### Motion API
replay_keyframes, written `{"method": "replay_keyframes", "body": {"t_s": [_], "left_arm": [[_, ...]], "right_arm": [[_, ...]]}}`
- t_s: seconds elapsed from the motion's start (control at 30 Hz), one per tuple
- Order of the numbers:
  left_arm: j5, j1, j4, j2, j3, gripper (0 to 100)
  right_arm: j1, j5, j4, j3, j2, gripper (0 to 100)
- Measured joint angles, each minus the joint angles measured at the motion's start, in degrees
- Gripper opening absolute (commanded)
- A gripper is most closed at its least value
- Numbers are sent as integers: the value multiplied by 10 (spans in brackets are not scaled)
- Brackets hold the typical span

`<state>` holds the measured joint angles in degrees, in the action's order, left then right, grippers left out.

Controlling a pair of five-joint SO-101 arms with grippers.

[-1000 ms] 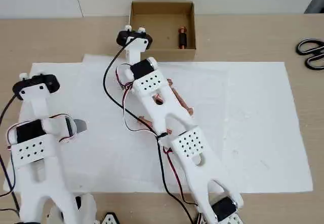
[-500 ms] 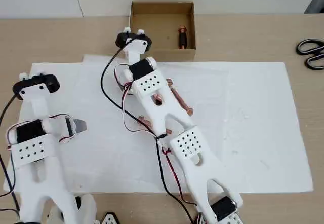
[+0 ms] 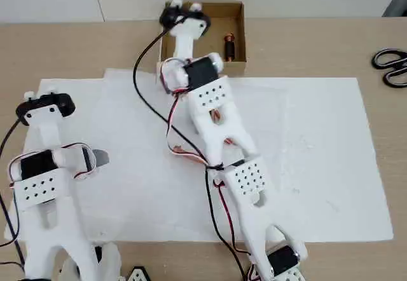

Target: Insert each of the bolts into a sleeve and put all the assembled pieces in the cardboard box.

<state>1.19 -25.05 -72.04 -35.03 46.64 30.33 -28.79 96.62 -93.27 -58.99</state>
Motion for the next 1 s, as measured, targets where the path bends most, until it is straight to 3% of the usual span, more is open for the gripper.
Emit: {"method": "replay_keyframes", "body": {"t_s": [0.2, 0.43, 0.63, 0.83, 1.0], "left_arm": [[0, 0, 0, 0, 0, 280], [0, 0, 0, 0, 0, 280], [0, 0, 0, 0, 0, 280], [0, 14, -4, 0, 0, 280], [25, 66, -14, 0, -1, 280]], "right_arm": [[-26, 30, 4, 77, 106, 3], [-34, 47, 5, 360, 344, 3], [-105, 69, 5, 600, 508, 4], [-185, 134, 5, 767, 540, 4], [-197, 157, 4, 808, 540, 4]]}}
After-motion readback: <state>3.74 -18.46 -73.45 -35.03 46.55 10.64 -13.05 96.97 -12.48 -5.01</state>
